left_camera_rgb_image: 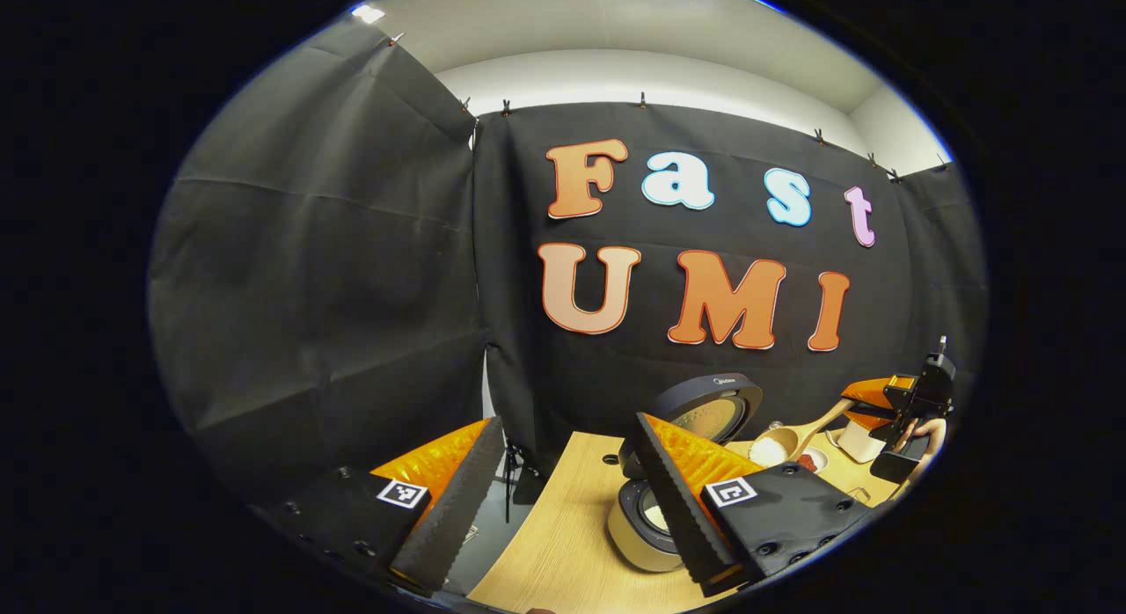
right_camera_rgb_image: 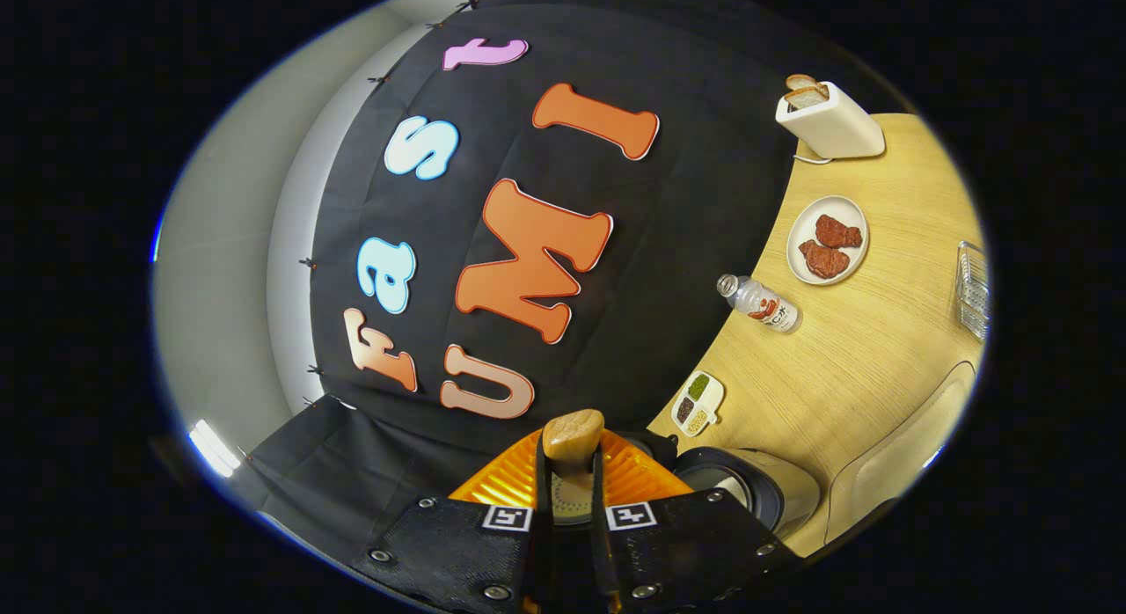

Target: Close the left gripper, press the button to open the rice cooker; take a wooden spoon from the chopstick holder with the right hand, scoop a spoonful of rice and pour it into the rice cooker, then put the wooden spoon back into the chopstick holder.

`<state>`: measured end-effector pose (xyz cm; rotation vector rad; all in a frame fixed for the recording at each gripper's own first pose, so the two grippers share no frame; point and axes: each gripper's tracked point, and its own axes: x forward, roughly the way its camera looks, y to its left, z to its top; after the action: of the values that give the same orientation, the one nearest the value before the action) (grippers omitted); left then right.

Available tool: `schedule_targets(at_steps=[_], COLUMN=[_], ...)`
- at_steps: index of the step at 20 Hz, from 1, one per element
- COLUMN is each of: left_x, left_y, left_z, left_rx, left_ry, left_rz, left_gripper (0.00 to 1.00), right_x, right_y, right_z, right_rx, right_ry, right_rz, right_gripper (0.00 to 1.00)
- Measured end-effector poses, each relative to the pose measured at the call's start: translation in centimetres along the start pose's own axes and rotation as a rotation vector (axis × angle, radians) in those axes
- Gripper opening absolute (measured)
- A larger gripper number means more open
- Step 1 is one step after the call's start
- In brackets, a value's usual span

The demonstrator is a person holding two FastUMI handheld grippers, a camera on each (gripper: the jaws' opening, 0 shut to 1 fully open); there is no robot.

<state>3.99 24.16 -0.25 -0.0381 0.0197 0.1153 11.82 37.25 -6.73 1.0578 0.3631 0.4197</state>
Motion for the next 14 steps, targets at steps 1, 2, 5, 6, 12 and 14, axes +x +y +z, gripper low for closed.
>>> schedule_targets(at_steps=[1, 2, 5, 6, 12, 14], left_x=[0.0, 0.2, 0.4, 0.6, 1.0, 1.2], left_y=[0.0, -0.1, -0.1, 0.0, 0.2, 0.2], left_z=[0.0, 0.0, 0.0, -0.1, -0.5, -0.4], left_rx=[-0.001, -0.002, 0.003, 0.006, 0.004, 0.005], left_ry=[0.001, 0.002, 0.005, 0.008, 0.018, 0.019], left_rz=[-0.001, -0.002, -0.005, -0.003, -0.001, -0.002], left_gripper=[1.00, 1.00, 1.00, 1.00, 1.00, 1.00], right_x=[0.1, 0.2, 0.5, 0.6, 0.9, 1.0], right_y=[0.1, 0.1, 0.6, 0.7, 1.6, 1.8], right_z=[-0.1, -0.2, -0.3, -0.4, -0.7, -0.7], right_rx=[-0.011, -0.023, -0.063, -0.077, -0.184, -0.212], right_ry=[-0.001, -0.002, -0.004, -0.005, -0.020, -0.027], right_rz=[0.001, 0.002, 0.006, 0.008, 0.021, 0.022], right_gripper=[0.16, 0.16, 0.16, 0.16, 0.16, 0.16])
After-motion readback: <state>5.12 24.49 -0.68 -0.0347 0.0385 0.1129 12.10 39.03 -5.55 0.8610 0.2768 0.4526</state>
